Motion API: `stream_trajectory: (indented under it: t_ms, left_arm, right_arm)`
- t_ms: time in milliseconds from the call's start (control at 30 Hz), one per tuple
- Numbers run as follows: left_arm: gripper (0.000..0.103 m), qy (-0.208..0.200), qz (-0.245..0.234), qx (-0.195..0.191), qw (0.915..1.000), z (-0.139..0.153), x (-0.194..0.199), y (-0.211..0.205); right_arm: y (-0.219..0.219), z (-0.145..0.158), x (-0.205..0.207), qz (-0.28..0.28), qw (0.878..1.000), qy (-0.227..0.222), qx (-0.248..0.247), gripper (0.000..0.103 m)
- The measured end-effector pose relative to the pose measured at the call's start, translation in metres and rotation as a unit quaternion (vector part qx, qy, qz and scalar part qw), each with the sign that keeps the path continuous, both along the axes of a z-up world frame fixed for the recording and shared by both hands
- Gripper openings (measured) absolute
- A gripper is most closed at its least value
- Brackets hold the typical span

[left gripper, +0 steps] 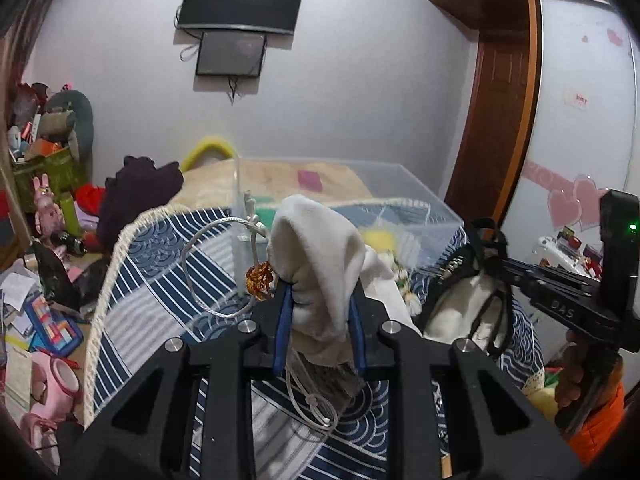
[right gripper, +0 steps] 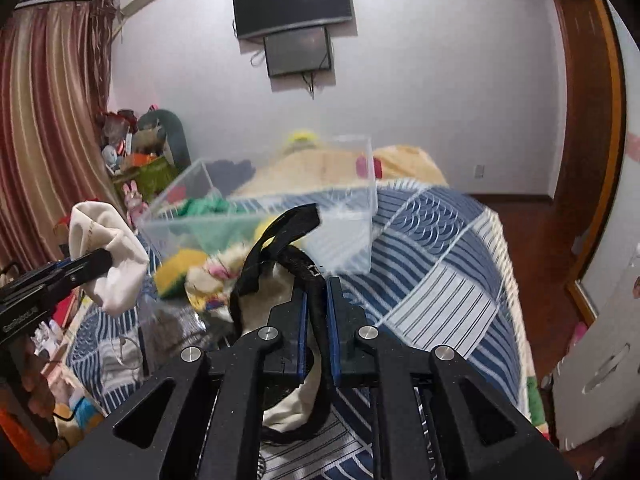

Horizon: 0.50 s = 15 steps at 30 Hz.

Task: Organize soft objects
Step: 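Lift the white pouch into the box with the left tool while the right tool drops the black bag in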

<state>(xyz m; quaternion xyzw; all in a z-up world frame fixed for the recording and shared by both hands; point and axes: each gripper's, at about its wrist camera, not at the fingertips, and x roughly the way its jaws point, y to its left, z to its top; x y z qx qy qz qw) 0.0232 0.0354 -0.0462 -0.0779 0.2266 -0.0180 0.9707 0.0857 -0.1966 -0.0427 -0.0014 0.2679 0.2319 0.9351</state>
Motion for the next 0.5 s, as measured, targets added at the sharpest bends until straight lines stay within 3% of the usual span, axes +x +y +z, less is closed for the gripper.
stream_trajectory:
  t_ms: [500]
  left_arm:
    - [0.025,-0.037,0.008,-0.006,0.9993,0.037,0.038,0.019]
  right_arm:
    - [0.008,0.059,0.018,-0.021,0.996,-0.087,0.017,0.008]
